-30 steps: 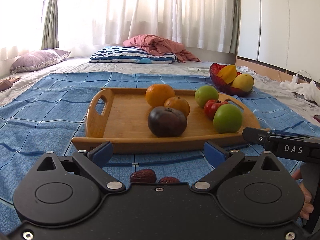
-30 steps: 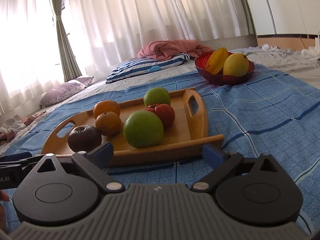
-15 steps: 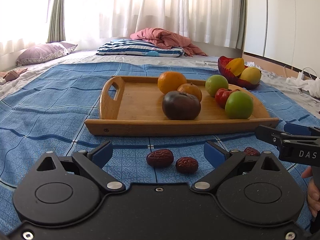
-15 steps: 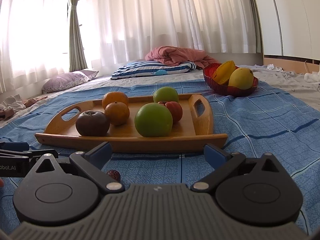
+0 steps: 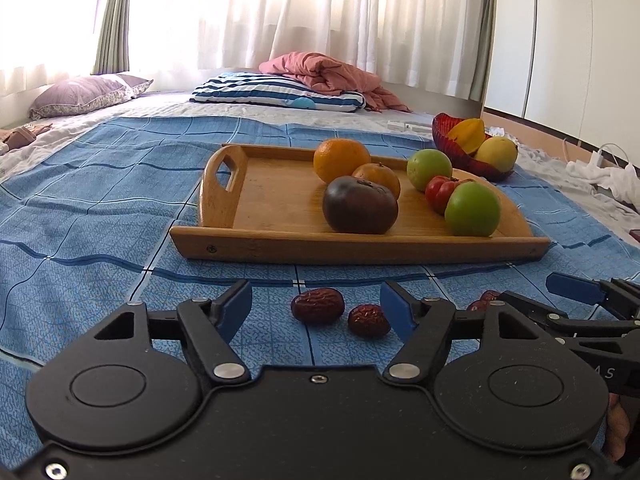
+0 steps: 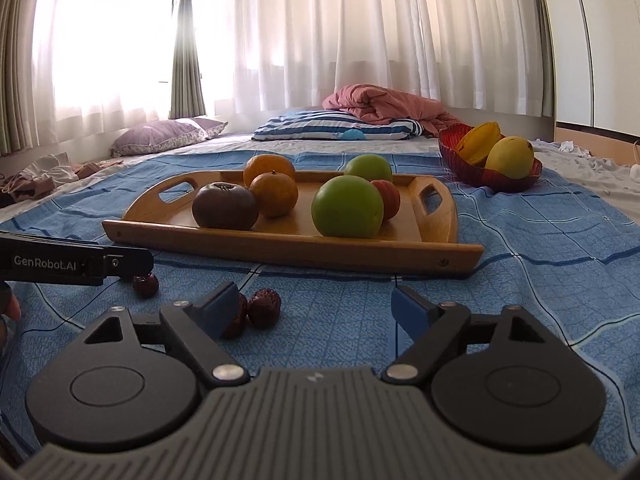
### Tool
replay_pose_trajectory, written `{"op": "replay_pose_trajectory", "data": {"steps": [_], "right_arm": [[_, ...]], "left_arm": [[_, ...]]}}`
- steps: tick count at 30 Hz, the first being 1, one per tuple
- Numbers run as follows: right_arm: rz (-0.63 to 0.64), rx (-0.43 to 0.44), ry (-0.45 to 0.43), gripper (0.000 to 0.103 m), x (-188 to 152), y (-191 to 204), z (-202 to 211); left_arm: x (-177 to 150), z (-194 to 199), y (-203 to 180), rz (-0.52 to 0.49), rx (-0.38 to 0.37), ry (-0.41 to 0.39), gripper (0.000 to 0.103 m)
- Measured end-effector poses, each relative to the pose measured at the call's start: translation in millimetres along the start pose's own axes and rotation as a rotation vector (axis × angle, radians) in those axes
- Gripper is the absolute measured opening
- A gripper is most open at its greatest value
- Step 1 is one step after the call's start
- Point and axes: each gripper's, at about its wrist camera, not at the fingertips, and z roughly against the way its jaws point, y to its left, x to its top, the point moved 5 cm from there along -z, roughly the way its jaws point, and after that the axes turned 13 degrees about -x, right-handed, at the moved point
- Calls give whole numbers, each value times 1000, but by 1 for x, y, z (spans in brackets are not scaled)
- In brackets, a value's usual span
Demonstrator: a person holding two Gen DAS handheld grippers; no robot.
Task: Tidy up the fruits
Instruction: 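Withdraw both tools from the tray toward the red dates on the sheet, then close the left tool on one red date while the right tool closes on another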
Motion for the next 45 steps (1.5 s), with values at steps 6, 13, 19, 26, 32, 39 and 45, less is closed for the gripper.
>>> {"op": "replay_pose_trajectory", "data": {"steps": [6,13,19,26,32,39,45], "right_arm": [[26,-21,-14,61,-1,3,0],[121,-3,-18,49,-5,16,2],[93,23,-1,49,-3,14,1],[49,35,63,37,1,12,-9],[57,52,53,29,2,14,-6],[58,57,80,32,7,16,-12],[76,53,77,22,5,18,-11]], "left_arm": [[-2,2,7,11,37,14,60],[-2,-4,7,36,11,32,45],[-2,-14,3,68,-39,61,29],[-1,-16,-6,58,-29,58,29],[3,-15,-16,10,-17,44,29],[7,-16,-22,-13,-8,39,29],[8,-16,-23,-14,6,43,29]]}}
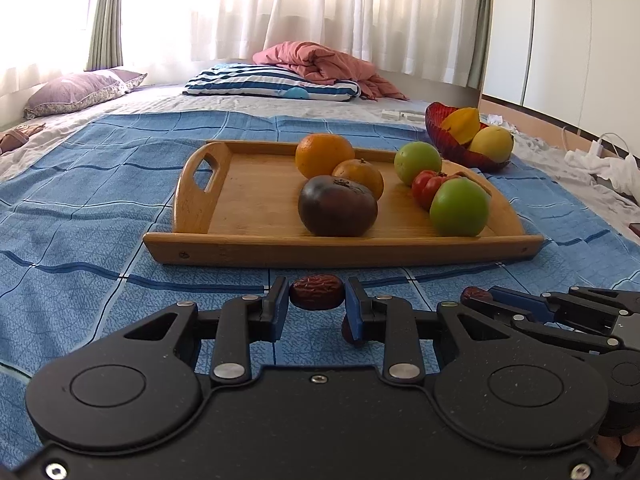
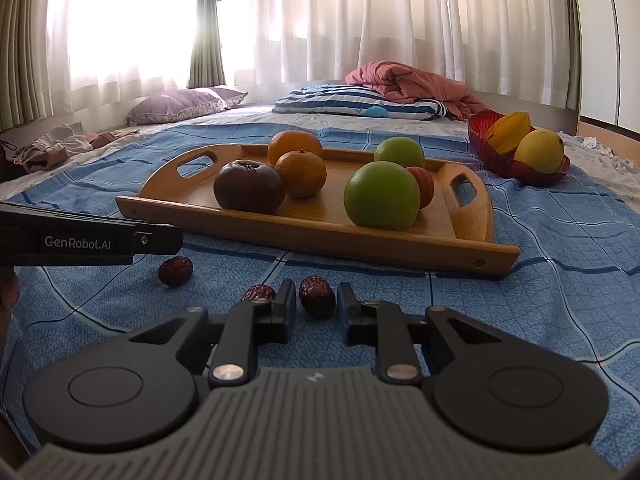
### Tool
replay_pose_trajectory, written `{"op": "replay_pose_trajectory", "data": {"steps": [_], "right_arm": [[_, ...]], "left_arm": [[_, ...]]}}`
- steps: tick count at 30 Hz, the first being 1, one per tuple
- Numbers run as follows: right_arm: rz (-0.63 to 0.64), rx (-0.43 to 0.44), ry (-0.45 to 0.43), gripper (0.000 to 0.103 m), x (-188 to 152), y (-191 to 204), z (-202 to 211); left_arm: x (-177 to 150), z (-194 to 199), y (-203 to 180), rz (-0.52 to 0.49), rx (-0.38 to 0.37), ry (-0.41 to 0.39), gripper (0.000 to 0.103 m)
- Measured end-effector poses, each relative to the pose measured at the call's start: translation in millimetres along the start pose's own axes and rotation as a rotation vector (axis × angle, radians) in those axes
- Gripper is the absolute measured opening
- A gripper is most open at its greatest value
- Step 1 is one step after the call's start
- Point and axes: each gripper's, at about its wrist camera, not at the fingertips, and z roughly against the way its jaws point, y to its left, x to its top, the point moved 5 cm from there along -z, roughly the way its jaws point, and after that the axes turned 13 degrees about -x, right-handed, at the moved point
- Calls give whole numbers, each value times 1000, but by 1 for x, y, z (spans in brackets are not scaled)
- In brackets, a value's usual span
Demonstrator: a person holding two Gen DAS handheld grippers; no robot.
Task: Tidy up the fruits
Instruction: 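Close the left tool on one red date while the right tool closes on another, then carry both red dates onto the tray and open both tools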
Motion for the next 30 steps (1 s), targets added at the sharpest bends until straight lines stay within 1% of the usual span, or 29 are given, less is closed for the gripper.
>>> {"op": "replay_pose_trajectory", "data": {"steps": [4,7,10,17,24,30], "right_arm": [[-12,-8,-15,22,2,-1,4],[-50,-13,-42,21,8,-4,9],[-75,1,-71,21,19,-5,12],[-67,6,-110,21,47,10,1],[-101,-3,-73,22,68,17,-30],[-102,-12,-8,22,70,18,-58]], "left_arm": [[3,1,2,-7,11,-1,29],[7,3,4,-18,15,-13,29],[16,4,6,-22,22,-27,29],[39,-2,21,-1,51,-53,29],[58,-19,43,38,86,-59,29],[66,-44,59,88,104,-7,29]]}}
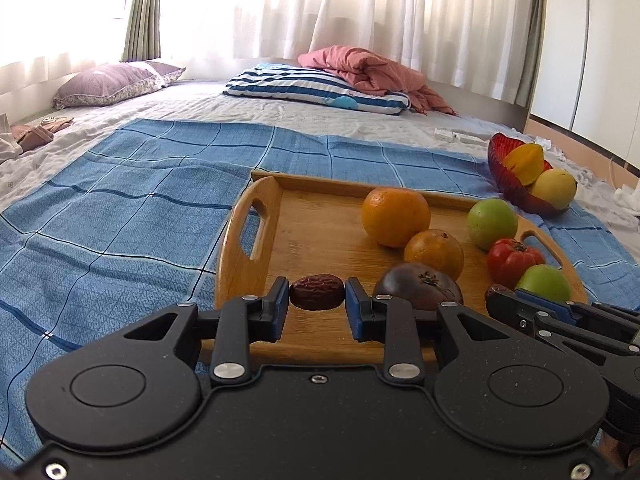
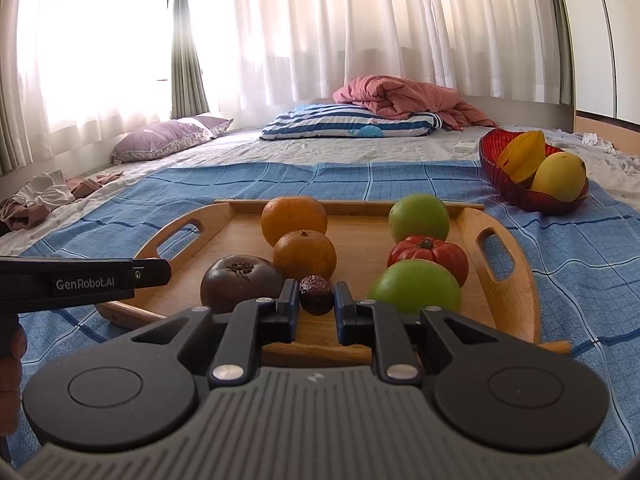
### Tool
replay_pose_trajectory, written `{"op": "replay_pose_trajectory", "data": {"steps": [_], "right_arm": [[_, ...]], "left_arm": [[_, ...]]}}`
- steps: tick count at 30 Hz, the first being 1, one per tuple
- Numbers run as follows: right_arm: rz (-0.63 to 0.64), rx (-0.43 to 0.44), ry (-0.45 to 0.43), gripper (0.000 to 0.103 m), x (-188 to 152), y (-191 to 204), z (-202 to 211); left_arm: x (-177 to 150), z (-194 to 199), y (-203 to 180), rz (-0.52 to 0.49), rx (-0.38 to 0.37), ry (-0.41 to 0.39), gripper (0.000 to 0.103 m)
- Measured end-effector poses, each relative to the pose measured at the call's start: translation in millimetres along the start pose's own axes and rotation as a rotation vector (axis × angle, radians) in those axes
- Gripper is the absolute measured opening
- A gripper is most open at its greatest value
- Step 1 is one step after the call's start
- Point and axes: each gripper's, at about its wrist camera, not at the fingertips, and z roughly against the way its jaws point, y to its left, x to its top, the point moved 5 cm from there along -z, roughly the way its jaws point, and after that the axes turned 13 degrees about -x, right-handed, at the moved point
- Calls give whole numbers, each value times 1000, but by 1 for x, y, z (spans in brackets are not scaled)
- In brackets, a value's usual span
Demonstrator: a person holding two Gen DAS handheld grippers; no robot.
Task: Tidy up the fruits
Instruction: 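Carry both red dates onto the tray and open both tools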
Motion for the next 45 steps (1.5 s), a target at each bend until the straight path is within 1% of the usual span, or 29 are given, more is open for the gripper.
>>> {"op": "replay_pose_trajectory", "data": {"steps": [3,9,17,31,42,44,45], "right_arm": [[-8,6,27,22,-1,-1,-9],[-2,4,40,22,-4,1,-15],[14,-3,62,23,-5,3,-23],[26,-8,99,23,-9,6,-30],[18,-6,104,23,-10,5,-31],[14,-1,98,27,-9,4,-30],[10,2,90,34,-9,3,-29]], "left_arm": [[0,-11,2,-2,8,15,29],[-5,-25,1,-22,23,50,29],[-8,-35,0,-38,35,73,29],[-9,-39,1,-53,42,82,29],[-11,-39,1,-48,40,88,30],[-10,-36,2,-42,41,83,38],[-10,-35,2,-43,42,80,40]]}}
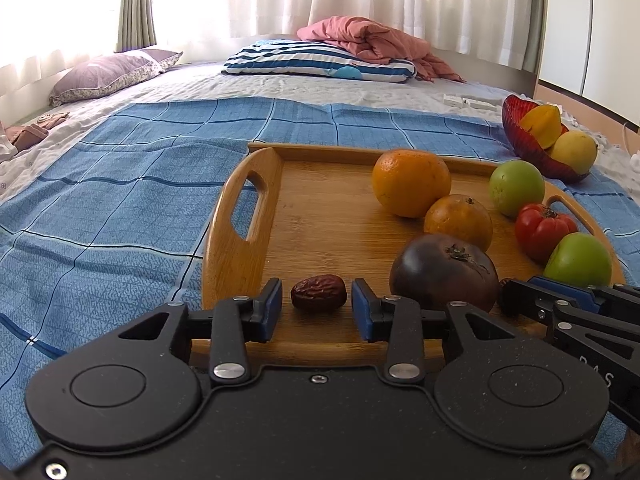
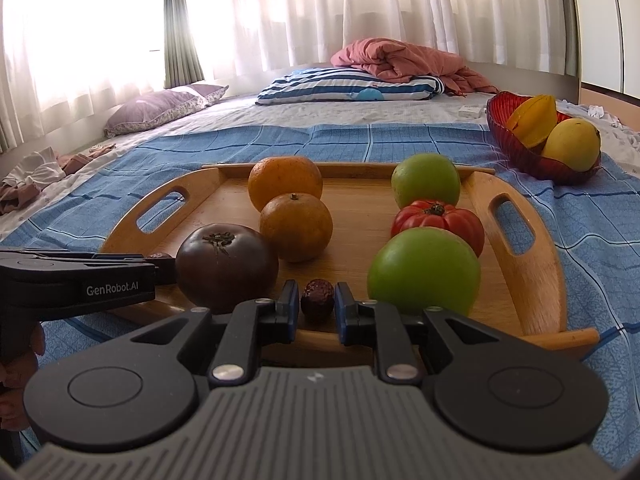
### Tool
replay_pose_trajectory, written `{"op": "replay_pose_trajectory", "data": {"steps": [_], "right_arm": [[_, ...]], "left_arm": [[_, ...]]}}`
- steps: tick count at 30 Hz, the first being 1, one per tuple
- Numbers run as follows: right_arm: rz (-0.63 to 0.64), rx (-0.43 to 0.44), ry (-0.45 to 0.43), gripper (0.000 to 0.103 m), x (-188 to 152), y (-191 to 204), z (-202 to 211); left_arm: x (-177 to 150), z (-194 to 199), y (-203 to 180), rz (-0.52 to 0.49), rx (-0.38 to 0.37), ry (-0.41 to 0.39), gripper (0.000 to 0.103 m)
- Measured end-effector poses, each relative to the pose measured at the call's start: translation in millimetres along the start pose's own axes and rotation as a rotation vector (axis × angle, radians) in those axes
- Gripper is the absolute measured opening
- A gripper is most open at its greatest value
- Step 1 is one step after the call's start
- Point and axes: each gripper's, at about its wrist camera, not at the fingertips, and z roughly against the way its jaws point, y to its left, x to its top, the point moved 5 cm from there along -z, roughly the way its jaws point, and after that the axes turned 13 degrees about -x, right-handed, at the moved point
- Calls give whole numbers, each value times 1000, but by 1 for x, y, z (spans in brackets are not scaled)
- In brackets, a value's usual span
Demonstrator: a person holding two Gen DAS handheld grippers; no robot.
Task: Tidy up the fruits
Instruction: 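Carry both red dates onto the tray and open both tools, then withdraw both tools from the tray toward the two red dates on the sheet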
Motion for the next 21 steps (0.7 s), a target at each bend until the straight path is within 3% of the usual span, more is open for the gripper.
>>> {"op": "replay_pose_trajectory", "data": {"steps": [10,13,21], "right_arm": [[-75,33,-52,58,-1,-17,25],[-86,67,-62,70,-4,-20,35],[-46,75,-122,83,-15,-26,65]], "left_arm": [[-2,35,-13,-25,-36,-61,76],[-8,46,-20,-36,-55,-69,79],[-27,69,-33,-77,-75,-81,90]]}}
